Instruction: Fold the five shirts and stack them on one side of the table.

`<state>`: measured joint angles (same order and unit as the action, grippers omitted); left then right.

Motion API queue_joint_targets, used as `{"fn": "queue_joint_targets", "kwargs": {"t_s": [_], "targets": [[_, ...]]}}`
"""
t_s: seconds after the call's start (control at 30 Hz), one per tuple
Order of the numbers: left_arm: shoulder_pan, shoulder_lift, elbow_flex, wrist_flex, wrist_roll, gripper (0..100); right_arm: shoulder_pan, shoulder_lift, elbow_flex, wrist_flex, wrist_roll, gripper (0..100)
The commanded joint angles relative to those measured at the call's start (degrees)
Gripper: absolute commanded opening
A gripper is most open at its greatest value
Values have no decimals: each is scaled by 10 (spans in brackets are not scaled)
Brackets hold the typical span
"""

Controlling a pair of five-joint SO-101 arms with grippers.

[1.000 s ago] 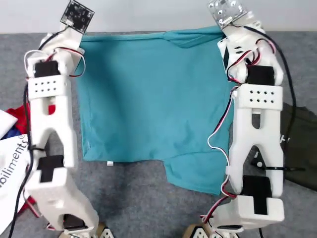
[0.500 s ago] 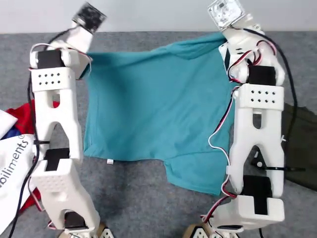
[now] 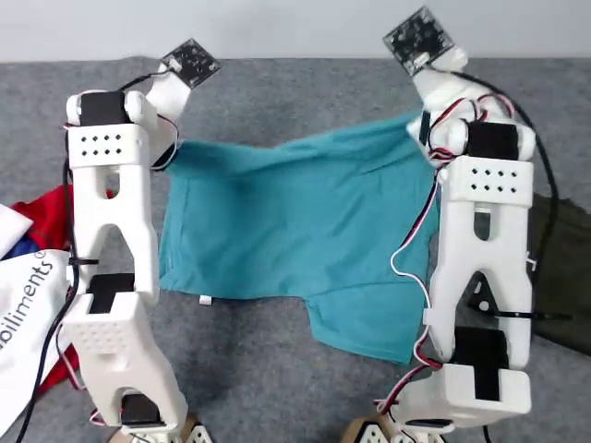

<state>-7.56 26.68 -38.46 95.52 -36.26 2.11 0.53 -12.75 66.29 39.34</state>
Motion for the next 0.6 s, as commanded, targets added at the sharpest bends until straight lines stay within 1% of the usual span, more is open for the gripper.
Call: {"fn": "queue_joint_targets", "kwargs": {"t_s": [0.0,0.13,0.23,0.43,0.57], "targets": [[-4,-7,-16,49,-6,6,0,-54,-7,90,5,13],[-11,-8,13,51,-4,6,-5,-71,-7,185,6,13],[-12,-8,65,51,-6,6,-15,-79,-7,246,22,13],[-13,-8,172,51,-6,6,-29,-89,-6,358,24,12],[-13,-8,211,51,-7,6,-26,-112,23,367,21,10]]}}
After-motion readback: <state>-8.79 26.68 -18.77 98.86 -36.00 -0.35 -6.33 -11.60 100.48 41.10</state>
